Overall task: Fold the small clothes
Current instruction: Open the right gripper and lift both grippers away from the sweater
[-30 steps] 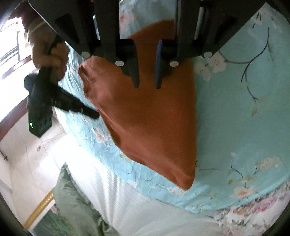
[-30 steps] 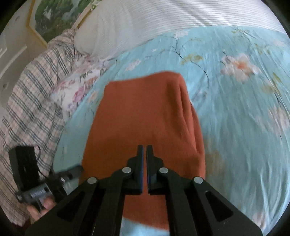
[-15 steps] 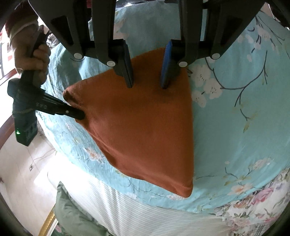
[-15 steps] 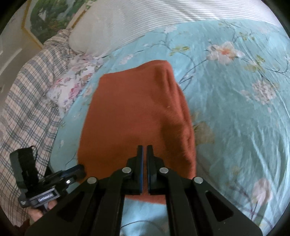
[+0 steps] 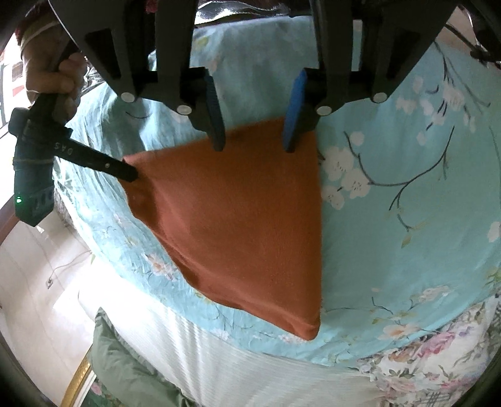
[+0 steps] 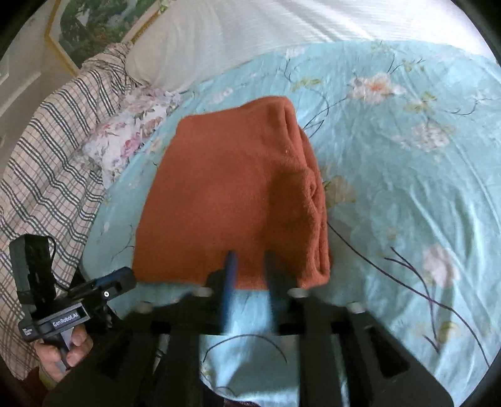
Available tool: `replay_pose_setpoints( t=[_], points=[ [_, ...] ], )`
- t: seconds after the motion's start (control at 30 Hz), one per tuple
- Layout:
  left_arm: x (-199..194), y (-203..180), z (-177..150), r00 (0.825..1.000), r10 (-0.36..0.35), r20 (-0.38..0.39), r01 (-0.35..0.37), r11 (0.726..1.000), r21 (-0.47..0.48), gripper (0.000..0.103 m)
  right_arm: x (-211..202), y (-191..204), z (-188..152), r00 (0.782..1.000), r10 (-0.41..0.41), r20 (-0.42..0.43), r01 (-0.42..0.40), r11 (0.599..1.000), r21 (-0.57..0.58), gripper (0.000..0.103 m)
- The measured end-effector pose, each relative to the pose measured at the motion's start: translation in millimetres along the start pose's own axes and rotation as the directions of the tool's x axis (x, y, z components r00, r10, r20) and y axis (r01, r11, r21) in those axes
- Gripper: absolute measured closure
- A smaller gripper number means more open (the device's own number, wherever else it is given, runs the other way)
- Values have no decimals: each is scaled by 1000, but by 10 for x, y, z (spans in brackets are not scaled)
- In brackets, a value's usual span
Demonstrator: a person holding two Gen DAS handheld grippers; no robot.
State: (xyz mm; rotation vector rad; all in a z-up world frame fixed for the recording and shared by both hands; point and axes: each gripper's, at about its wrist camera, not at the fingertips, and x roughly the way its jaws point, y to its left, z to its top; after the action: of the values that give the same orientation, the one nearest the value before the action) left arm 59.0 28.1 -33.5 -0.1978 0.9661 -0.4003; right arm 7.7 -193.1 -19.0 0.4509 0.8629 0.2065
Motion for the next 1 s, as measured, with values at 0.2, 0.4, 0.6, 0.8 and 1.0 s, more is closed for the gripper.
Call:
replay_pose_setpoints(
  t=[0.2, 0.4, 0.6, 0.8, 1.0],
  points=[
    [-147, -25, -160, 1000, 7, -15, -7, 1000, 6, 58, -151, 16, -135, 1000, -10, 12, 10, 1000, -7, 63],
    [-296, 7, -310, 999, 43, -13, -43, 999, -11, 33, -265, 95, -319, 998, -55, 12, 56, 997, -48, 46],
    [-402, 97, -377, 996, 90, -3, -90, 995, -35, 21, -346, 161, -521, 995, -99, 19, 100, 991, -89, 27],
    [-410, 102, -529, 982, 188, -35, -188, 982, 6, 21, -385, 156, -678, 993, -115, 11, 115, 990, -86, 25],
    [-507, 96, -695, 964, 265, -16, -265, 963, 42, 21, -419, 206, -779, 993, -116, 15, 117, 988, -98, 20]
  ],
)
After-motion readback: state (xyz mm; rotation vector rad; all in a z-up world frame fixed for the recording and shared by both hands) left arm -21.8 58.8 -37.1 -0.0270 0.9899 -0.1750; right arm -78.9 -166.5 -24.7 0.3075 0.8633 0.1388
